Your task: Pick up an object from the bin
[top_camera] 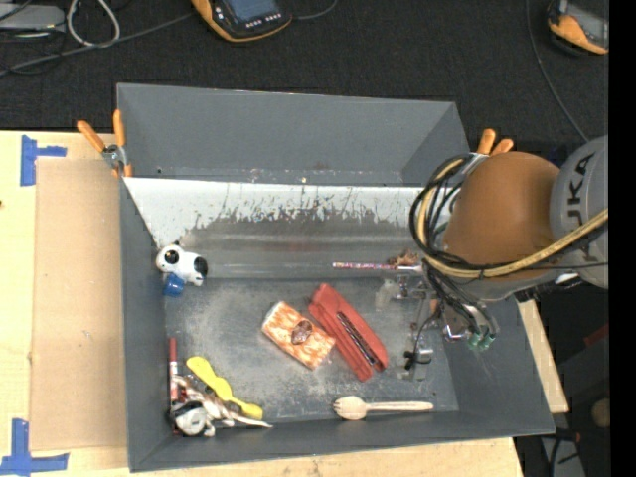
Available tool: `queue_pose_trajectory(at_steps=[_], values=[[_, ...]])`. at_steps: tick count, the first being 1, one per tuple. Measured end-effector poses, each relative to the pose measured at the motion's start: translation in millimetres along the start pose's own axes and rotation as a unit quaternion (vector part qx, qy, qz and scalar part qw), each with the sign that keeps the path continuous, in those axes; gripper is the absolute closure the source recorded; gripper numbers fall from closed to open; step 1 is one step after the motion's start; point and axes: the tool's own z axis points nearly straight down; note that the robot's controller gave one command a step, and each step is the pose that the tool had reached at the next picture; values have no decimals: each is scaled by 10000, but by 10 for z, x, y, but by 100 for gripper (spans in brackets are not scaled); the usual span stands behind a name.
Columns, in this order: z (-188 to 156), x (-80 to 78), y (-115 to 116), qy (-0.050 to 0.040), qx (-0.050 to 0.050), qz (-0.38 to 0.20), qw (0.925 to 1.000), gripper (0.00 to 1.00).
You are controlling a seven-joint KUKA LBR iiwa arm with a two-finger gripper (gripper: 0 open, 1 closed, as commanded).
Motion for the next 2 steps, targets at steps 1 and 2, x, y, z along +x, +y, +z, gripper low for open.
queue_pose_trajectory(at_steps=[1, 2], values=[[110, 30, 147, 8, 9, 2, 10000, 0], [652, 232, 425, 21, 4, 690, 9976, 0]])
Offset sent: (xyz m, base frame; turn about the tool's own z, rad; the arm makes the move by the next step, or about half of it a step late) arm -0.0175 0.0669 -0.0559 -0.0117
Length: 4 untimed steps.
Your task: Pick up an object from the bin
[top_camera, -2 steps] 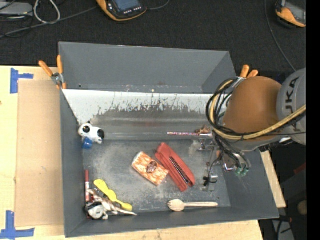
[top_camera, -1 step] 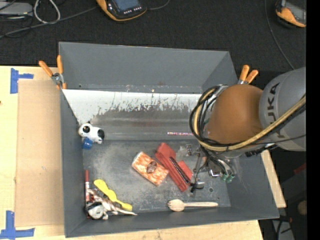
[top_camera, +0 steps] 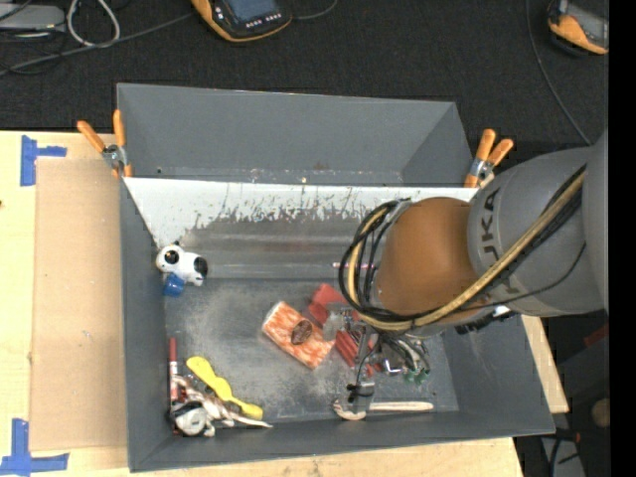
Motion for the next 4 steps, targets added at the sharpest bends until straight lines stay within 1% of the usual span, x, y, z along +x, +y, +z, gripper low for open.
queue_pose_trajectory(at_steps=[1, 2, 3, 4], values=[[17, 9, -62, 0, 1, 235, 9997, 0], [141, -954, -262, -28, 7, -944, 9955, 100], [141, -954, -261, -27, 8, -947, 9955, 100], [-635, -830, -237, 16, 6, -890, 9960, 100]])
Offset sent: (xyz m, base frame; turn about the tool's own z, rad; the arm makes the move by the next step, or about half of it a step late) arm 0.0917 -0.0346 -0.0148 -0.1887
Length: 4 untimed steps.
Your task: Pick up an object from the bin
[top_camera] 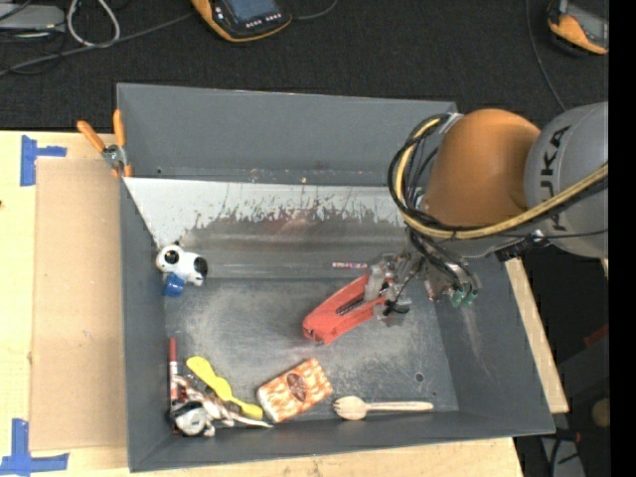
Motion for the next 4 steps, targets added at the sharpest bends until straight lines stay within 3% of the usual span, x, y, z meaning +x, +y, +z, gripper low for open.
queue_pose_trajectory(at_steps=[1, 2, 3, 4], values=[[380, -40, 89, -15, -2, -4, 10000, 100], [-690, 37, 99, -36, 2, -36, 10000, 0], [-1185, 52, 99, -97, 10, -56, 9999, 0], [-381, 192, 447, -69, 4, -116, 9999, 0]])
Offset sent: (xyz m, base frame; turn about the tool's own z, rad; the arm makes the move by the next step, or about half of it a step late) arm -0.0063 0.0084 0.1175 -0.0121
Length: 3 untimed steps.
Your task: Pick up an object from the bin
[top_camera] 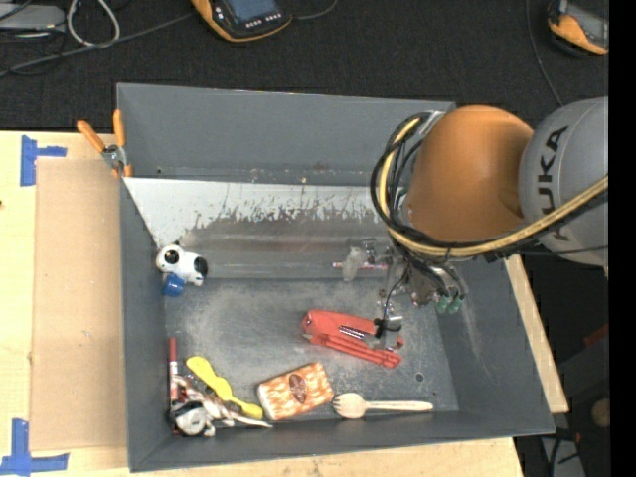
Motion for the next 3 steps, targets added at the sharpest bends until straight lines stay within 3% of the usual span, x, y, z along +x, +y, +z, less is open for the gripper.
queue_pose_trajectory(at_steps=[1, 2, 3], values=[[97, -309, 94, -52, 7, -71, 10000, 0], [893, 110, 165, -5, 1, -631, 9980, 0], [1172, 393, 438, -117, 6, -104, 9999, 100]])
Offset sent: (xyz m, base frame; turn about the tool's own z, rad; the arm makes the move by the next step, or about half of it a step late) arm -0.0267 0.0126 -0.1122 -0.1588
